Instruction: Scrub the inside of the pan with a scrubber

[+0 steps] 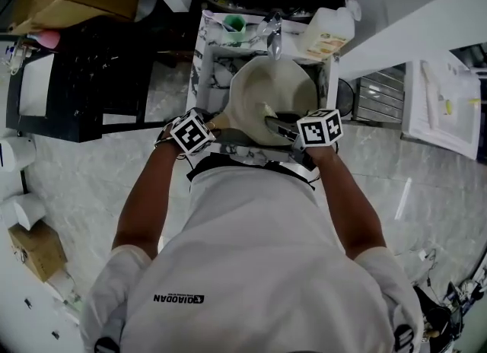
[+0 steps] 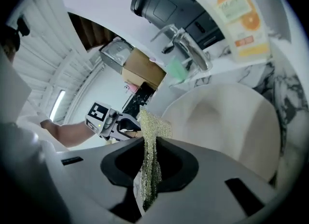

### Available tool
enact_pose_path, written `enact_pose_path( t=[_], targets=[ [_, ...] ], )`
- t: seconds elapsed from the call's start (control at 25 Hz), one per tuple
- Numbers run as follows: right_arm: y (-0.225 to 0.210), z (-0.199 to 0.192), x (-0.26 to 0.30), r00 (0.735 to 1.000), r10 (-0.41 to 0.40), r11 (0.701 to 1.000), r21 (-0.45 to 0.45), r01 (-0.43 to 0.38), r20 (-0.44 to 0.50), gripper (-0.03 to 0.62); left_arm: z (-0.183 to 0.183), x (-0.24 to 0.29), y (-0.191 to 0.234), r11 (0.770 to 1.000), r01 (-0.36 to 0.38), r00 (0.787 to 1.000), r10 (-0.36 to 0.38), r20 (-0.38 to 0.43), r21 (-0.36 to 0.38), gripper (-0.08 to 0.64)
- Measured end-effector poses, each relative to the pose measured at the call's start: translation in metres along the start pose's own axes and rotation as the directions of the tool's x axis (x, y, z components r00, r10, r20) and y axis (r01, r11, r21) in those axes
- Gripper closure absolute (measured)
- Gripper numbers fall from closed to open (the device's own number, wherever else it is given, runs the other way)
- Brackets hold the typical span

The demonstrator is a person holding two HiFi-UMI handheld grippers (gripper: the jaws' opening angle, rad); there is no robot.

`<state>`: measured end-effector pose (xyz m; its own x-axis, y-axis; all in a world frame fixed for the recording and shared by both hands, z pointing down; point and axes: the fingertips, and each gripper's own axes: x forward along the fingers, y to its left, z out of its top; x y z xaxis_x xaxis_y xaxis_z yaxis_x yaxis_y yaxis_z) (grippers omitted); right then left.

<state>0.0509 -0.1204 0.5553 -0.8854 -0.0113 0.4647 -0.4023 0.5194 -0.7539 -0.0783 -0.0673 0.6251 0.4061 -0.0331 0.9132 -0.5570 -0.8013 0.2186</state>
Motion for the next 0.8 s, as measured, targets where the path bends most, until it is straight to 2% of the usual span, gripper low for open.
enact_pose_path(
  t=[0.08,0.24,0.36,0.48,0.6,0.68,0.8],
  targets=[
    [-0.005,-0.001,-0.016,0.997,-0.055,0.998,-0.014,0.056,0.051,0.508,0.002,-0.007,-0.001,1.000,-0.018,1.000,0.019,0.011,-0.011,0.367],
    [-0.006,-0.001,-0.037,0.988,-0.093,0.995,-0.010,0.095,0.122,0.508,0.008,-0.043,-0.006,0.994,-0.074,0.996,0.078,0.048,-0.083,0.365],
    [-0.001,0.000,-0.053,0.982,-0.112,0.991,-0.057,0.122,0.155,0.508,0.025,-0.069,-0.020,0.983,-0.100,0.982,0.122,0.142,-0.154,0.367],
    [0.008,0.006,-0.065,0.971,-0.092,0.988,-0.102,0.117,0.222,0.508,0.051,-0.088,-0.038,0.968,-0.122,0.946,0.181,0.270,-0.221,0.389],
    [0.016,0.015,-0.077,0.949,-0.071,0.986,-0.125,0.114,0.308,0.508,0.075,-0.102,-0.053,0.950,-0.147,0.894,0.247,0.375,-0.274,0.507],
    [0.026,0.018,-0.083,0.939,-0.065,0.983,-0.138,0.118,0.339,0.508,0.086,-0.110,-0.064,0.945,-0.156,0.866,0.271,0.421,-0.288,0.542],
    [0.045,0.017,-0.093,0.930,-0.078,0.976,-0.164,0.146,0.360,0.509,0.103,-0.121,-0.082,0.948,-0.179,0.831,0.288,0.476,-0.262,0.546]
  ],
)
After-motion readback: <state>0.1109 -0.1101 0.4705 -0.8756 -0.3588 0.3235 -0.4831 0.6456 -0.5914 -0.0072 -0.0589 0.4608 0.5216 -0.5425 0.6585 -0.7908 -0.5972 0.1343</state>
